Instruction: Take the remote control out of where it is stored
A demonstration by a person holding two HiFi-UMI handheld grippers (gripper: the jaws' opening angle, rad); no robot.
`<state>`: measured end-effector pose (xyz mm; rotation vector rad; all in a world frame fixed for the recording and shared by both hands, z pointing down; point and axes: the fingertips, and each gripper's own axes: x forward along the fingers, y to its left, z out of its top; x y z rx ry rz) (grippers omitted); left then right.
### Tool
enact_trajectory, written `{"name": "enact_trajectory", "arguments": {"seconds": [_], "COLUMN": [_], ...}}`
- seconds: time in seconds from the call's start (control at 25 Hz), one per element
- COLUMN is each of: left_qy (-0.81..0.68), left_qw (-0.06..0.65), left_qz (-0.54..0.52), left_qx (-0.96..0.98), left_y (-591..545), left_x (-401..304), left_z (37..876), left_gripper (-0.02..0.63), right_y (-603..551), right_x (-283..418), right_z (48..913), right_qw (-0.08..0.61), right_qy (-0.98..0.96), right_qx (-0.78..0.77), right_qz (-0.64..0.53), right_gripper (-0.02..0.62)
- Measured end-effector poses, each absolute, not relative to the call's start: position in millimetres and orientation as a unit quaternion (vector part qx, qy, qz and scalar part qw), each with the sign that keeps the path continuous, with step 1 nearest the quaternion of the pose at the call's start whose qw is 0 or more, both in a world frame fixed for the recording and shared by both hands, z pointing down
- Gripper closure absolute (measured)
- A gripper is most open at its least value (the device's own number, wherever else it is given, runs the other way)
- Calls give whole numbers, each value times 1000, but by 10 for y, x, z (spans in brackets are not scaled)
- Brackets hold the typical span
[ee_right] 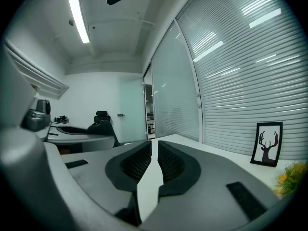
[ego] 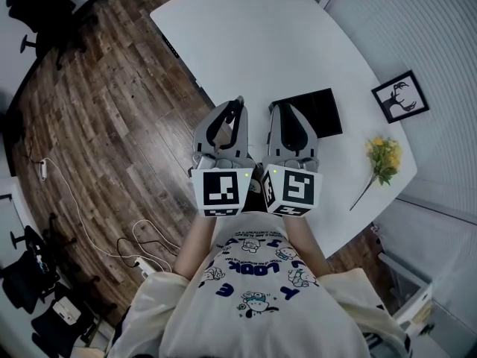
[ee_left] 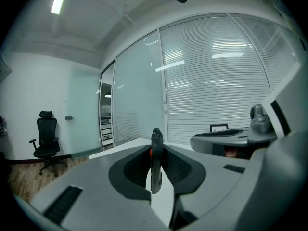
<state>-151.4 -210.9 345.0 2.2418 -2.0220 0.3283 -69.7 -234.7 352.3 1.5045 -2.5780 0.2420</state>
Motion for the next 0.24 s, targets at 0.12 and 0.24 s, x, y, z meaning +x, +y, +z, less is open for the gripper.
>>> {"name": "enact_trajectory", "arguments": {"seconds": [0.12, 0.24], "left_qy": [-663, -661], "left_qw": [51, 50], "left_qz": [108, 108], "left_qx": [739, 740], "left_y": [-2122, -2131], "left_x": [-1481, -1440], "left_z": [3452, 3460], "left_gripper": [535, 535], "right_y": [-2354, -2360], "right_x": [-668, -631], "right_z": [3527, 3538], "right_qw": [73, 74], "right_qy": [-858, -857], "right_qx": [503, 504], "right_qz": [80, 81], "right_gripper": [537, 535]}}
